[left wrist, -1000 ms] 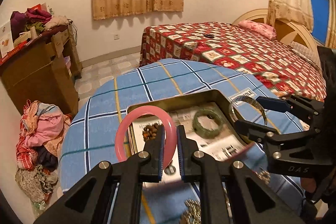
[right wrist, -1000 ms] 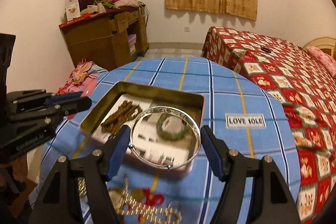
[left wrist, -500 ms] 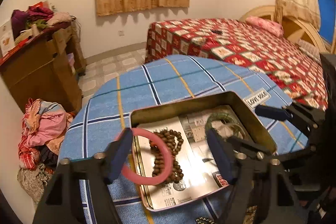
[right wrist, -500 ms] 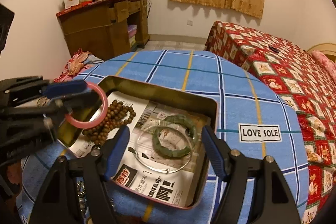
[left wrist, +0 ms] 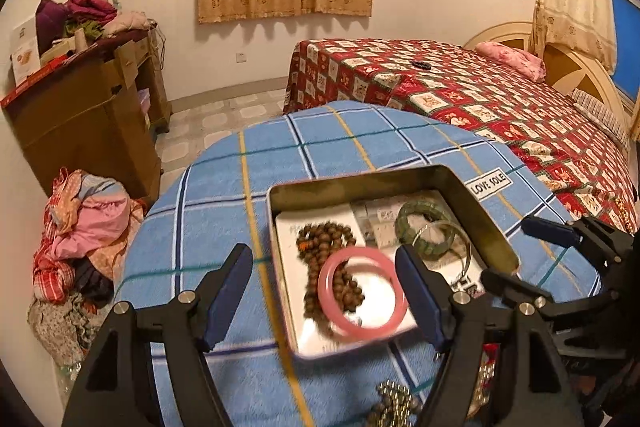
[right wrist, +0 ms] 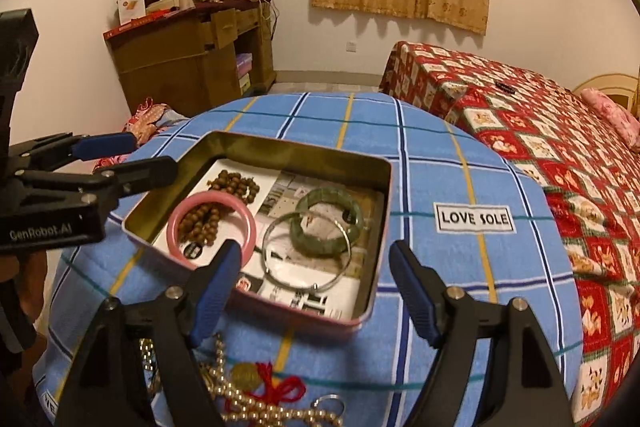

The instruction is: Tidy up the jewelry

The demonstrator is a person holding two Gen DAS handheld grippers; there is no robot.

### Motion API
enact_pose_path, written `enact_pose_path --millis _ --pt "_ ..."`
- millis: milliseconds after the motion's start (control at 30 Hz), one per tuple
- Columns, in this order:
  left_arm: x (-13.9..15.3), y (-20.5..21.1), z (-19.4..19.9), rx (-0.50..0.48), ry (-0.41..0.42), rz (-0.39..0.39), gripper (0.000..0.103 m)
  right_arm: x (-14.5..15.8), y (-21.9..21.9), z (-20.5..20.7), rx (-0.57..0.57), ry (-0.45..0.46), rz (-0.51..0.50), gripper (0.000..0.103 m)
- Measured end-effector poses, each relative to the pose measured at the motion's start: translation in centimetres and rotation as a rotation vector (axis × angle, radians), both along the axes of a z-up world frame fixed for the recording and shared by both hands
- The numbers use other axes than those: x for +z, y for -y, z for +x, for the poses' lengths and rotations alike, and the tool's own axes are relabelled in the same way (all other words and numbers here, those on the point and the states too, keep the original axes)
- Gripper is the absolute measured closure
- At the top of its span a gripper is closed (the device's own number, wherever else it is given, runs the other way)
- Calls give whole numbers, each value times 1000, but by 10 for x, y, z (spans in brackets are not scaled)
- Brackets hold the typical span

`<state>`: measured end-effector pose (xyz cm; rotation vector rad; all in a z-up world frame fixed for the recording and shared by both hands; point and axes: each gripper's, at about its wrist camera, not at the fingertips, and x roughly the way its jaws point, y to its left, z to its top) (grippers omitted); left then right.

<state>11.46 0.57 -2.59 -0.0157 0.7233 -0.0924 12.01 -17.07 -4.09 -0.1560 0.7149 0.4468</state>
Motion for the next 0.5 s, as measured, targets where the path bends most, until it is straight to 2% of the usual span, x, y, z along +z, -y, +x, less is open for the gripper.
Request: enact_pose_path --millis 167,500 --pt "-12 -3 -27 18 -22 4 29 -1 13 -15 -25 -1 4 25" --pt "-44 5 -72 -7 -98 -9 29 -21 23 -49 -31 -49 -1 25"
